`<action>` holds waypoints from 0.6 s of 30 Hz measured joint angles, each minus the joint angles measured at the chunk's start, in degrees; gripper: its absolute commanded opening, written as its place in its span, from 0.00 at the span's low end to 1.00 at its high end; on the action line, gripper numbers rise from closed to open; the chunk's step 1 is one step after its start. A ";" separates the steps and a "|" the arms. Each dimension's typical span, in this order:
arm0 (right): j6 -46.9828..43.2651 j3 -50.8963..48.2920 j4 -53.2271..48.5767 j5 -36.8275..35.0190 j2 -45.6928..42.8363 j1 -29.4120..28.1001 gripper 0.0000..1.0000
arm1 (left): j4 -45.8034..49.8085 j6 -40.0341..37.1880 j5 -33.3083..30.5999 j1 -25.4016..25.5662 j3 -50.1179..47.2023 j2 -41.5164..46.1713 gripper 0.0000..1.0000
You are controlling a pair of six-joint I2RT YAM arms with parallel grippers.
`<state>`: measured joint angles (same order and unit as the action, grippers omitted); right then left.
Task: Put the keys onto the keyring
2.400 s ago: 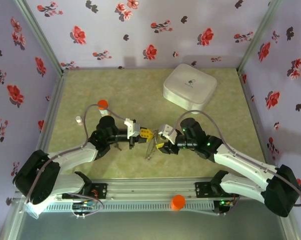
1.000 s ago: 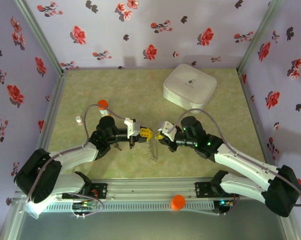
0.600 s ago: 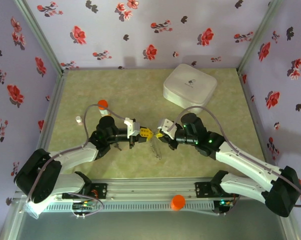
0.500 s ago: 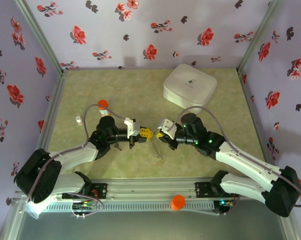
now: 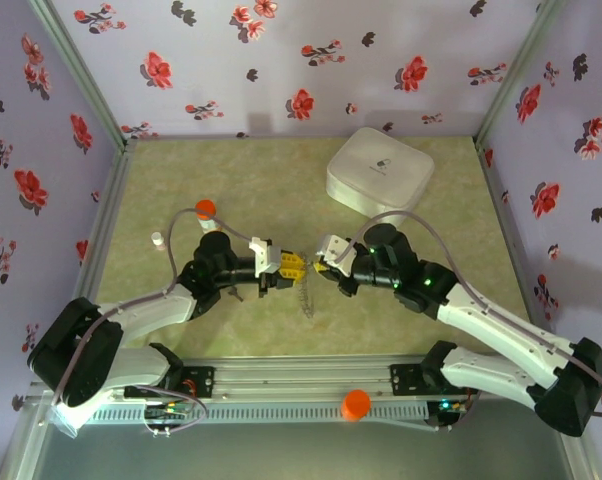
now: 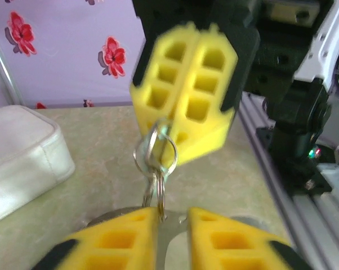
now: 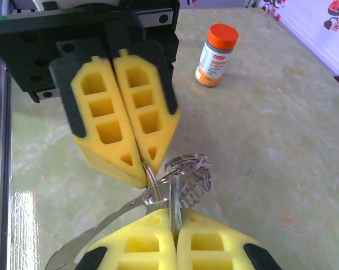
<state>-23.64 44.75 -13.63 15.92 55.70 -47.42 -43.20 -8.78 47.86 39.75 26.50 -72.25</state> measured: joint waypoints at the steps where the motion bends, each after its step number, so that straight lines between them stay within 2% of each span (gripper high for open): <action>1: -0.15 0.44 -0.02 -0.48 0.00 0.00 0.00 | 0.31 -0.42 -0.35 -0.02 -0.02 0.07 0.40; 6: -1.27 1.75 -0.02 -1.75 0.02 -0.22 0.00 | -0.09 -1.03 -5.03 -0.24 -1.25 3.72 0.43; 13: -1.88 4.37 0.76 -2.29 4.28 -0.57 0.00 | -1.99 -1.92 -21.81 -0.66 -3.63 16.96 0.46; 18: -1.88 6.40 4.37 -2.62 9.66 -3.61 0.00 | 2.38 -2.62 -35.98 -0.83 -1.79 25.49 0.51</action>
<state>-25.52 51.16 -9.26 13.30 65.36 -51.03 -40.82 -11.40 11.88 38.92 24.71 -46.76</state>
